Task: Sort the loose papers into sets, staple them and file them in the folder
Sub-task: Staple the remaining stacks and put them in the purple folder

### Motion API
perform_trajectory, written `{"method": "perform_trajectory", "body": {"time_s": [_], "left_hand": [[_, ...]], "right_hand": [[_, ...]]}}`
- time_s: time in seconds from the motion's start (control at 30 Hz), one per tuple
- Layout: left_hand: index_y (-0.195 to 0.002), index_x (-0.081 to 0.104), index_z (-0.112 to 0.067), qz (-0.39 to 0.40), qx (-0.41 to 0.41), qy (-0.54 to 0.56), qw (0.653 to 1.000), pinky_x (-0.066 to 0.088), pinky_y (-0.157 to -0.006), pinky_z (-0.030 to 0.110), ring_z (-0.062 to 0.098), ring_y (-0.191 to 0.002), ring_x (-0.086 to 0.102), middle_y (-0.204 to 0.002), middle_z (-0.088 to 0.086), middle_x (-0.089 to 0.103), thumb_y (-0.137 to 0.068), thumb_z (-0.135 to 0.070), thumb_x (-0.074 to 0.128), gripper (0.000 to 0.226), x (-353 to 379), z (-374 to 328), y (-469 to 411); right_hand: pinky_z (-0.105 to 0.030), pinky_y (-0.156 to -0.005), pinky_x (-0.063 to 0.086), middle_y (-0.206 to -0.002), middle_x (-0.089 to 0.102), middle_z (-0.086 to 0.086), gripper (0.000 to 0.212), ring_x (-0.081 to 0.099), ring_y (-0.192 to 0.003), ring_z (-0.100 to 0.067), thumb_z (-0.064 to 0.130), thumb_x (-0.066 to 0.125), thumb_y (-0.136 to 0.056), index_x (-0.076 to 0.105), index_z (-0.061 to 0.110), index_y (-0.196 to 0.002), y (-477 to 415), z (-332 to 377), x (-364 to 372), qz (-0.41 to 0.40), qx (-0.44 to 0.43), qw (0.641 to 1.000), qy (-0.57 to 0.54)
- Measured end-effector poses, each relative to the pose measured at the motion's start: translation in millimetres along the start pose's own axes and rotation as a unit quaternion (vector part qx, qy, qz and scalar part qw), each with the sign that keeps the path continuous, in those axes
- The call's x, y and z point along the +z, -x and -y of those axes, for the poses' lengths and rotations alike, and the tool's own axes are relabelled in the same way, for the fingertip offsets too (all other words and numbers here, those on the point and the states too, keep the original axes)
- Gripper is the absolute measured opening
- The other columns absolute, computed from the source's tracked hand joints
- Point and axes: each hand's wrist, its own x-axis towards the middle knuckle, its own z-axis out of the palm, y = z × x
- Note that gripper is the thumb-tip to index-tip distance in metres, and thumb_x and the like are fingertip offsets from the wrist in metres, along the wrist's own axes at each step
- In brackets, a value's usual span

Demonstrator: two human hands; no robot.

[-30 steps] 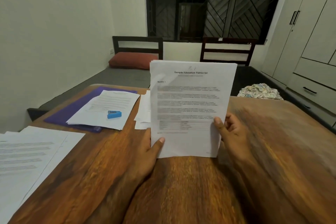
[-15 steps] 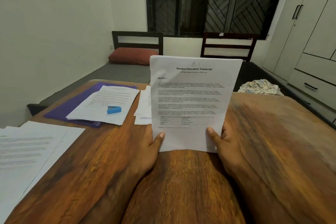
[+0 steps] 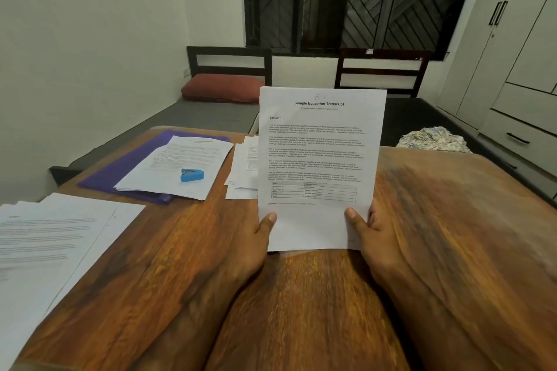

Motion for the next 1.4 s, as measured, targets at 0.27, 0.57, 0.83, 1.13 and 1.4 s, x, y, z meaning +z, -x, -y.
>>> {"method": "perform_trajectory", "body": {"time_s": [0.27,0.57,0.83,1.13,1.4], "left_hand": [[-0.139,0.044,-0.032,0.061,-0.009,-0.019,0.998,0.052,-0.054,0.019,0.008,-0.072,0.066,-0.108,-0.011,0.07,-0.11,-0.028,0.047,0.03,1.2,-9.4,15.4],[-0.149,0.047,-0.016,0.149,-0.081,-0.12,0.978,0.044,-0.044,0.027,0.01,-0.047,0.054,-0.102,0.006,0.076,-0.108,-0.016,0.049,0.042,20.2,-10.0,50.5],[-0.154,0.04,-0.017,0.174,-0.11,-0.175,0.963,0.045,-0.043,0.024,0.008,-0.048,0.053,-0.109,0.007,0.074,-0.107,-0.016,0.05,0.048,15.0,-4.8,74.2],[-0.15,0.038,-0.017,0.167,-0.147,-0.268,0.937,0.049,-0.045,0.022,0.012,-0.052,0.059,-0.104,0.008,0.069,-0.109,-0.039,0.046,0.047,7.4,-16.3,94.5],[-0.098,0.064,-0.016,0.113,-0.118,-0.444,0.881,0.049,-0.046,0.02,0.015,-0.063,0.069,-0.086,0.005,0.073,-0.104,-0.052,0.048,0.039,-11.8,-22.5,83.3]], "right_hand": [[-0.049,-0.092,0.062,-0.124,0.073,0.007,0.031,0.074,-0.107,-0.019,0.019,0.057,-0.107,0.059,0.028,-0.136,15.7,3.0,-18.7,-0.013,0.076,0.997,0.023],[-0.041,-0.089,0.062,-0.123,0.072,-0.002,0.031,0.072,-0.102,-0.023,0.015,0.065,-0.102,0.063,0.015,-0.132,62.6,8.2,-48.8,-0.013,0.207,0.966,0.155],[-0.036,-0.08,0.061,-0.123,0.07,-0.004,0.037,0.07,-0.102,-0.025,0.015,0.077,-0.093,0.063,0.013,-0.127,91.6,17.3,-63.1,0.015,0.237,0.948,0.214],[-0.033,-0.079,0.057,-0.121,0.067,-0.002,0.049,0.062,-0.092,-0.019,0.055,0.062,-0.098,0.057,0.018,-0.129,113.9,43.2,-61.8,0.051,0.151,0.818,0.553],[-0.027,-0.066,0.047,-0.124,0.069,-0.001,0.043,0.059,-0.09,-0.015,0.051,0.061,-0.098,0.061,0.021,-0.129,108.2,56.9,-15.8,0.064,0.031,0.808,0.585]]}}
